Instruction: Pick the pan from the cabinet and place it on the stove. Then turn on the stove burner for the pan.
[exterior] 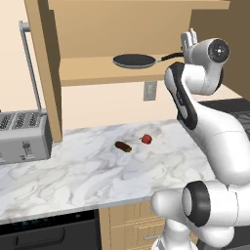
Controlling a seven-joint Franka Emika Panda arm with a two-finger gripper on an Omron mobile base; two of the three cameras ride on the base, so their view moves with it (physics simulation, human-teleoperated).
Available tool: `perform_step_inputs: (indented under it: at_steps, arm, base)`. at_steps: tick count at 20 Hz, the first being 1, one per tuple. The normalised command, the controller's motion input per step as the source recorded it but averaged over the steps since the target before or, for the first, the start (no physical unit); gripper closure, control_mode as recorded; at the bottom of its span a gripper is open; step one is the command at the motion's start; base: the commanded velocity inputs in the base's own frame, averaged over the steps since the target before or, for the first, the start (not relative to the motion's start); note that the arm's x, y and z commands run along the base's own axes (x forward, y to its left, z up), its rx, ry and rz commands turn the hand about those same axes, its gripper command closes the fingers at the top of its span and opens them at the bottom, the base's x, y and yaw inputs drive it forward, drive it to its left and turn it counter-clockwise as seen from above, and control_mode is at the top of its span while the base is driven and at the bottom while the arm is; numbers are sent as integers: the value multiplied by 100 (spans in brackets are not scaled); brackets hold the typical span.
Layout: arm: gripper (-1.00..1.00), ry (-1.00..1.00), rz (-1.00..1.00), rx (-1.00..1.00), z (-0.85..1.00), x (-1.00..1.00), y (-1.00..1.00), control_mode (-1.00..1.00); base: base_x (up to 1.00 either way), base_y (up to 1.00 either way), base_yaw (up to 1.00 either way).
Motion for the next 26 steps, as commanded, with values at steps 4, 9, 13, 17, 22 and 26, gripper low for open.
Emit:
perform_step_inputs:
  at_steps: [4, 9, 13, 17, 22, 26]
  arm:
    - [-100, 0, 12, 1, 0, 10, 7, -100]
    - [-100, 0, 4, 0, 0, 5, 9, -100]
    - [-100, 0, 0, 0, 0, 17, 30, -100]
    - [-100, 0, 0, 0, 0, 20, 35, -100]
    - [-100, 0, 0, 0, 0, 24, 23, -100]
    - [-100, 0, 3, 0, 0, 30, 4, -100]
  base:
    - [0, 0, 0]
    - [0, 0, 0]
    - [0, 0, 0]
    - [0, 0, 0]
    - [0, 0, 0]
    - [0, 0, 0]
